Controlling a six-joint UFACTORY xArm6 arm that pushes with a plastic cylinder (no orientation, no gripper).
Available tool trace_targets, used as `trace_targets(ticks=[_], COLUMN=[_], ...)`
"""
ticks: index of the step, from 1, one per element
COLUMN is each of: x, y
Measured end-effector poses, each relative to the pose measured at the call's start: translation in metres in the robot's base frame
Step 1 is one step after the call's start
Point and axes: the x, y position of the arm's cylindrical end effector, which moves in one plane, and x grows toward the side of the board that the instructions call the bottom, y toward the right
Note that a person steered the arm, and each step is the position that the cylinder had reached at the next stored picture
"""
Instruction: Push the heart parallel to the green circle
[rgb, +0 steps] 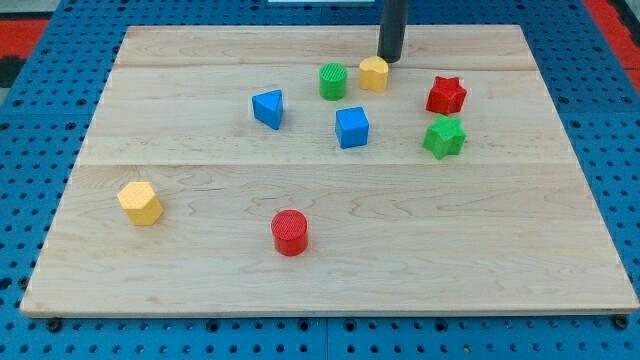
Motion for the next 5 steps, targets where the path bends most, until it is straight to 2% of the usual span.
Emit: trace_targets(ticks=[1,2,3,4,5], x=[-0.017,0.013,0.033,0.033,0.030], y=[-0.071,-0.064,-0.028,0.010,0.016])
